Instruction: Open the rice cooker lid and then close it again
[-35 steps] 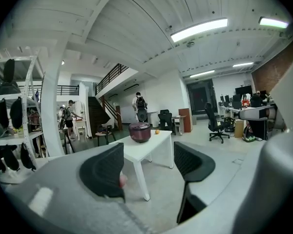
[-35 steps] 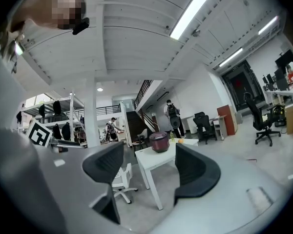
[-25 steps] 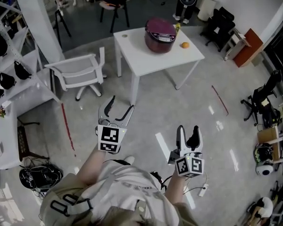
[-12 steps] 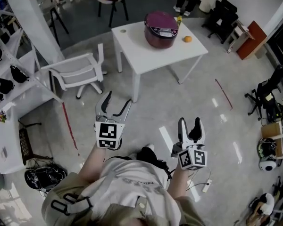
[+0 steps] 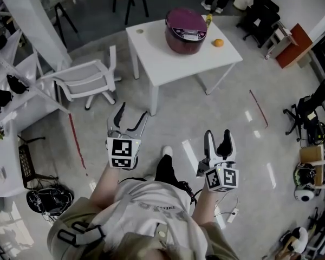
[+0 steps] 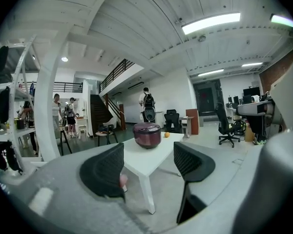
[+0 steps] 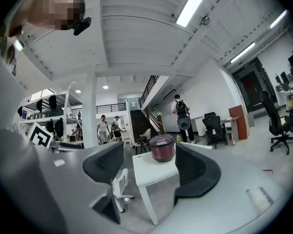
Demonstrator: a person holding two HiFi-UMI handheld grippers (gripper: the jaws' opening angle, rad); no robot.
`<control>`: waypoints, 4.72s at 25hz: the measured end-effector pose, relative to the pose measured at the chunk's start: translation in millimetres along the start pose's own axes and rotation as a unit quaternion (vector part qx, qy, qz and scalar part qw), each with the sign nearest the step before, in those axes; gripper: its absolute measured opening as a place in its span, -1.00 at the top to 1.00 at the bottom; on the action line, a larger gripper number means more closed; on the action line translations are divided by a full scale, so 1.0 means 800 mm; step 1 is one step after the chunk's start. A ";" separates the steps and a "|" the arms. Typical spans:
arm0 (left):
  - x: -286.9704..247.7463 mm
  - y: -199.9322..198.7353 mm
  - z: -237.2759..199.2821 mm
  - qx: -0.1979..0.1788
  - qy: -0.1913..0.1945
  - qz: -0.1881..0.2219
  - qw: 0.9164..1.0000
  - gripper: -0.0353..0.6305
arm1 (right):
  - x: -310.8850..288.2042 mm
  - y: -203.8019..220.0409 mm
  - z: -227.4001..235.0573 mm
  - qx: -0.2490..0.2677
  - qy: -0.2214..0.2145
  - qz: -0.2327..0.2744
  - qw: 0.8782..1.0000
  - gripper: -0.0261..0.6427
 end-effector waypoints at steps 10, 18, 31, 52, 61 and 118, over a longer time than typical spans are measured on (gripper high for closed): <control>-0.104 -0.036 -0.007 -0.002 -0.031 0.000 1.000 -0.09 | -0.107 -0.028 0.058 0.002 -0.036 -0.013 0.999 0.00; -0.186 -0.060 -0.009 -0.001 -0.055 -0.005 0.998 -0.09 | -0.199 -0.048 0.101 0.005 -0.069 -0.031 0.997 0.00; -0.281 -0.055 0.010 0.003 -0.070 -0.037 0.997 -0.09 | -0.287 -0.039 0.157 -0.002 -0.105 -0.066 0.992 0.00; -0.406 -0.033 -0.019 0.002 -0.044 -0.060 0.997 -0.09 | -0.408 -0.017 0.184 -0.001 -0.102 -0.095 0.990 0.00; -0.488 -0.041 -0.048 0.000 -0.032 -0.057 0.998 -0.09 | -0.491 -0.020 0.198 -0.003 -0.101 -0.101 0.990 0.00; -0.709 -0.022 0.031 -0.362 0.228 -0.176 0.886 -0.36 | -0.697 0.093 0.160 0.369 -0.390 -0.384 0.751 -0.28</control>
Point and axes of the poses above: the fingertips, and each gripper's own axes: x backward along the fingers, z to its right, y out of its underside, the point moved 1 cm from there along x, backward along the fingers, and after that the axes turned 12 degrees about -x, right-handed, at the moved point
